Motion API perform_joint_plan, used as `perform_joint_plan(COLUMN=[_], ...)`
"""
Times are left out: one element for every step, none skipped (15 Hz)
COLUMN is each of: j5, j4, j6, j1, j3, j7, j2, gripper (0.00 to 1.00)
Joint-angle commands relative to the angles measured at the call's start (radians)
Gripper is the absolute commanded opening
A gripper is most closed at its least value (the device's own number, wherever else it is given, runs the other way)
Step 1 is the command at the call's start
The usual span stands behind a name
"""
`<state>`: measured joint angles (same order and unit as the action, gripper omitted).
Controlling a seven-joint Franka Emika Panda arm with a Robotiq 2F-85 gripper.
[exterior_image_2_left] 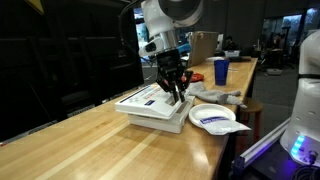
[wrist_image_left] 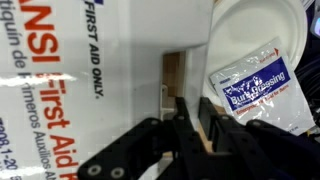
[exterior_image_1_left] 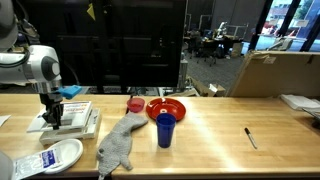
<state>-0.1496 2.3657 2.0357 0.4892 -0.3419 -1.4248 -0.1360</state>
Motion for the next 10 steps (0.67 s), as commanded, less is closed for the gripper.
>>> perform_joint_plan(j5=[0.014, 0.017, 0.020, 0.023, 0.027, 0.033, 0.035, 0.045, 0.054, 0.061], j4=[-0.070, -0.086, -0.105, -0.122, -0.144, -0.166, -0.187, -0.213, -0.237, -0.267], j6=[-0.022, -0.022, -0.024, -0.026, -0.029, -0.034, -0.039, -0.047, -0.057, -0.072], j1=[-0.014, -0.016, -0.019, -0.022, -0.023, -0.024, -0.026, -0.027, -0.027, -0.027], j3=[-0.019, -0.022, -0.025, -0.028, -0.032, -0.037, -0.042, -0.049, -0.055, -0.061], j7=[-0.022, -0.025, -0.027, -0.029, -0.029, -0.028, -0.030, -0.027, -0.026, -0.031], j2=[0.064, 0.084, 0.106, 0.124, 0.148, 0.170, 0.189, 0.213, 0.233, 0.256], gripper=[0.05, 0.05, 0.05, 0.05, 0.05, 0.05, 0.05, 0.05, 0.05, 0.05])
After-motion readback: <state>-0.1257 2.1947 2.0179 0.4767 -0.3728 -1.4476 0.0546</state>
